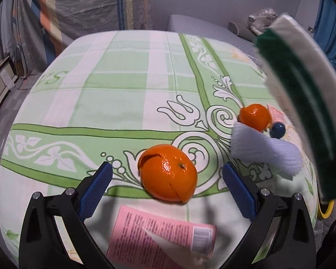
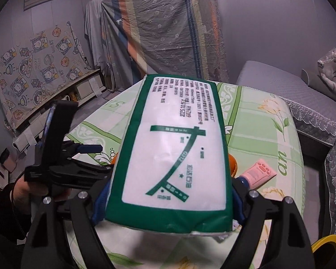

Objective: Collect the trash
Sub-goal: 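Grasp the white-green tissue pack with the right tool while the left tool grasps an orange, then carry the orange and tissue pack over the yellow bin and release both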

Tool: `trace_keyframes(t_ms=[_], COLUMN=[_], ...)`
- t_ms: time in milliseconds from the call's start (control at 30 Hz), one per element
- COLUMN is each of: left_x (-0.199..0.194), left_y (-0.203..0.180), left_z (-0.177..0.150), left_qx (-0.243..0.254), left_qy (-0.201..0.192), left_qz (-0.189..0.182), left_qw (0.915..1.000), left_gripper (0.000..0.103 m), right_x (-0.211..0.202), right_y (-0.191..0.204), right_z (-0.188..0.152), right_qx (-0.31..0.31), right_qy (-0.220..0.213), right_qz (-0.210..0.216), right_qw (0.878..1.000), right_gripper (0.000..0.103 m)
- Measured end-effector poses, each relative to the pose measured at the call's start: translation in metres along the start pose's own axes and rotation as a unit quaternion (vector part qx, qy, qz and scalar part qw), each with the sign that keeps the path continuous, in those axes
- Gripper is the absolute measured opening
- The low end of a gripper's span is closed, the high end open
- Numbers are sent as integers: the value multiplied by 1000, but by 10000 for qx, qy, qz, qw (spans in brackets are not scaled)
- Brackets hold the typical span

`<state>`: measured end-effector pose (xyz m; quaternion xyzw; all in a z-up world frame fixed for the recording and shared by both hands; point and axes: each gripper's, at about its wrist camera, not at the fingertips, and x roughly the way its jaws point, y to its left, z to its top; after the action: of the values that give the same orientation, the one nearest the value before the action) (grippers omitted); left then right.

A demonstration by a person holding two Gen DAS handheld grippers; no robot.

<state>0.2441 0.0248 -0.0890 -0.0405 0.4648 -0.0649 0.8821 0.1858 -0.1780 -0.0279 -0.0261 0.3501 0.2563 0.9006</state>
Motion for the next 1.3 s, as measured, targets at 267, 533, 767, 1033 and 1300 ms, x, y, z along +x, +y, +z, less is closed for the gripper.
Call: trace_keyframes(t_ms=[267, 533, 767, 1033, 1300], left_x=[21, 31, -32, -102, -124], left_y=[-7, -8, -15, -49, -91], left_z=[3, 4, 0, -4, 3], left_qx=[156, 123, 8, 446, 790], left_qy=[284, 373, -398, -1603, -2053], left_qz=[354, 347, 19, 176, -86], left_qw=[9988, 9986, 9992, 9859, 9755], left_gripper=[79, 44, 40, 40, 40], right_x=[-17, -25, -37, -48, -93], right_y=[-8, -14, -25, -41, -61], right_z=[-3, -6, -13, -25, -34], right_qx=[153, 325, 524, 975, 1290], right_qy=[-220, -327, -438, -538, -956], right_qz=[-14, 3, 33, 127, -283], right_qw=[9996, 9989, 9977, 9937, 9866], right_gripper=[80, 80, 80, 80, 80])
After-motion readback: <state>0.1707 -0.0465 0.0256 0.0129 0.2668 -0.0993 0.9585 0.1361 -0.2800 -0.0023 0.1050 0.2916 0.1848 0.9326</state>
